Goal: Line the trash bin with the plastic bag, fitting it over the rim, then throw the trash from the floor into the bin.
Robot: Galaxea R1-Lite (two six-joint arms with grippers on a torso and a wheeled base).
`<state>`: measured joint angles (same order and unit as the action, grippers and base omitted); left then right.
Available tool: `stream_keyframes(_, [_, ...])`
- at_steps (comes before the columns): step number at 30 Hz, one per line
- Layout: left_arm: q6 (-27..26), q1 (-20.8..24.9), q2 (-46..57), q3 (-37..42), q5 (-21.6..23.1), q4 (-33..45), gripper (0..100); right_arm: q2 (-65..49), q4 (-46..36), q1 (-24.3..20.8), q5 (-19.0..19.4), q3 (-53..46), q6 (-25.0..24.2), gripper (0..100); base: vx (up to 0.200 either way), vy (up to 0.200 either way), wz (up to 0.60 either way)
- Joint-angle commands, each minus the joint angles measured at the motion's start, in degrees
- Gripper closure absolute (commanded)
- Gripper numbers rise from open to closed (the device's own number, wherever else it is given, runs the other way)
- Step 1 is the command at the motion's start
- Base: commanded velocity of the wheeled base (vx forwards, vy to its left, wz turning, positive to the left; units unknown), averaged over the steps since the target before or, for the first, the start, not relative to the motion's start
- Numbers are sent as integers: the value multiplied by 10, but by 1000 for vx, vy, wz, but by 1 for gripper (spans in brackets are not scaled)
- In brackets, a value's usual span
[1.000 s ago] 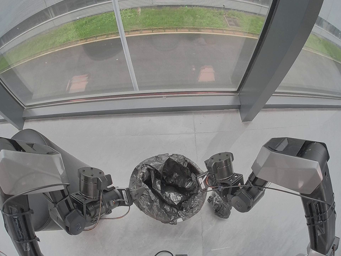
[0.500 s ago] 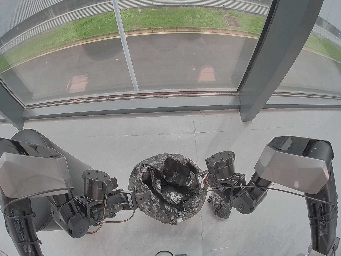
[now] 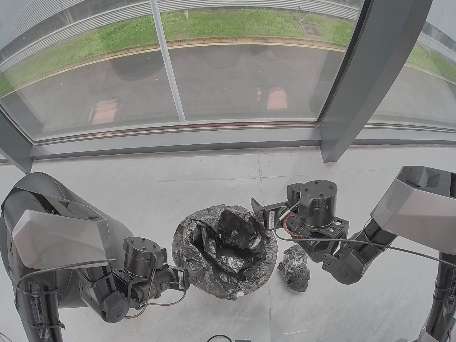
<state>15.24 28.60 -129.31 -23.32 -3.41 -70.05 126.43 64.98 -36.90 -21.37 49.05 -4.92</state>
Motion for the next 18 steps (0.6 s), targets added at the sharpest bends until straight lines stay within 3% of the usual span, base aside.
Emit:
stream_keyframes(1, [-27, 5, -27, -4, -18, 2, 0, -18, 9, 3, 1, -9, 0, 0, 0, 0, 0])
stream_keyframes(12, [-93, 1, -85, -54, -70, 1, 0, -33, 11, 9, 12, -15, -2, 0, 0, 0, 0])
stream_keyframes(18, [-110, 1, -102, -86, -76, 3, 0, -32, 11, 9, 12, -15, -2, 0, 0, 0, 0])
